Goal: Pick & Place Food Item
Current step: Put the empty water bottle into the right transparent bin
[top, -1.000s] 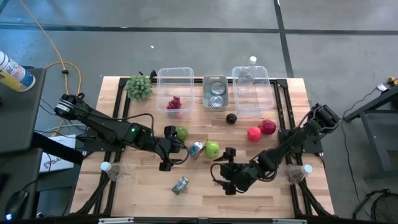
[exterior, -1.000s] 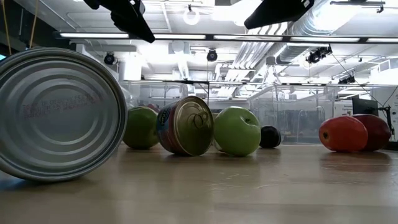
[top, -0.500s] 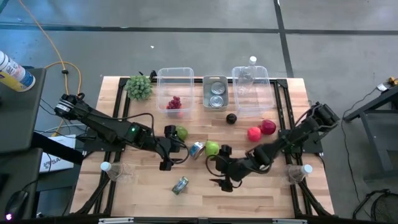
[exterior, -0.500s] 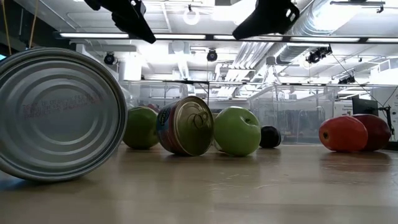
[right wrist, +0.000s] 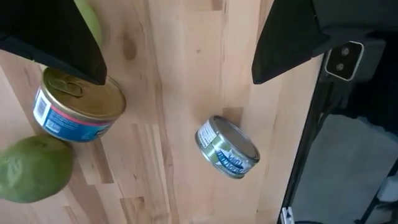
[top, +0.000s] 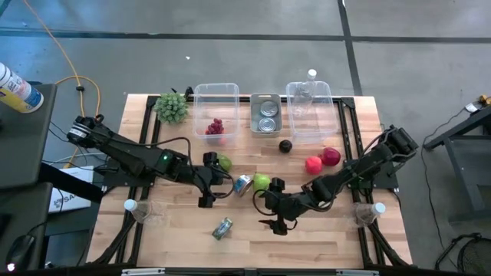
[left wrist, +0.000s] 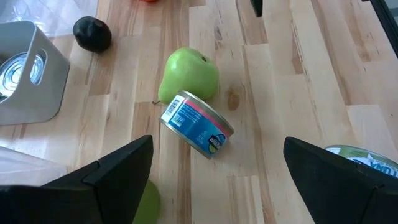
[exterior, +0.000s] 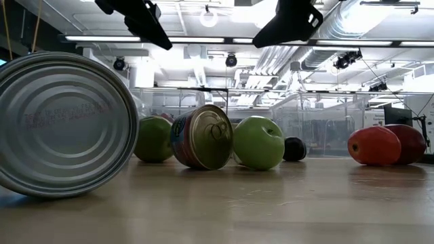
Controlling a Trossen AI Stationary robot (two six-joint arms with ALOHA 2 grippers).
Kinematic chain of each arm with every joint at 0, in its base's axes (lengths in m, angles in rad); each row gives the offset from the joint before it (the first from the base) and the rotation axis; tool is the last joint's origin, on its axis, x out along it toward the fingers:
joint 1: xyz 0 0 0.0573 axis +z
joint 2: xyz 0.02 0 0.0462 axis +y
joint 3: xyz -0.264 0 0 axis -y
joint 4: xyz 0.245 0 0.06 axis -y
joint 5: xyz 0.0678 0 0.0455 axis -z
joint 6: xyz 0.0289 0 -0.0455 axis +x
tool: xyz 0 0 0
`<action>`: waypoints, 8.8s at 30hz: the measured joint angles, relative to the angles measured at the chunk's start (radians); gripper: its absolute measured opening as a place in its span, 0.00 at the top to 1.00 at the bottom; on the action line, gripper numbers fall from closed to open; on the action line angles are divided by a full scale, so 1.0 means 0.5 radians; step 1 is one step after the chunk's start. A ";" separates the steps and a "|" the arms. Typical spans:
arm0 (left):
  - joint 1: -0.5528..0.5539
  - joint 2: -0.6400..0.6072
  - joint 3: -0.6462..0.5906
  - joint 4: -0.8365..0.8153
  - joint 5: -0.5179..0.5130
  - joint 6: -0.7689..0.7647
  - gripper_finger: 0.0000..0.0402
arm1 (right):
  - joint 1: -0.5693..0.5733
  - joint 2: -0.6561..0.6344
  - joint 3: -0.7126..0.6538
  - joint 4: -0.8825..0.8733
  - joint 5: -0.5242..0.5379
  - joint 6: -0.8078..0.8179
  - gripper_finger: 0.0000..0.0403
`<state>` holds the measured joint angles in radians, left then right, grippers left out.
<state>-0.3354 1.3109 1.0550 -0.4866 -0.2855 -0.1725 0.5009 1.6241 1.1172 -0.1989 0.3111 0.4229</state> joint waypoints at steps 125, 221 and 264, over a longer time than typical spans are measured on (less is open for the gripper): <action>-0.412 -1.743 -0.546 -0.558 1.756 0.313 0.13 | 0.042 0.011 0.115 0.378 0.001 -0.316 0.03; -0.413 -1.737 -0.546 -0.519 1.444 -0.004 0.13 | 0.014 0.024 0.114 0.496 0.060 -0.162 0.03; -0.413 -1.580 -0.551 -0.355 1.202 -0.070 0.65 | -0.029 0.043 0.114 0.534 0.068 -0.158 0.03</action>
<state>-0.5419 0.5209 0.7795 -0.6642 0.3154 -0.2074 0.4862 1.6455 1.1744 0.0679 0.3454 0.3439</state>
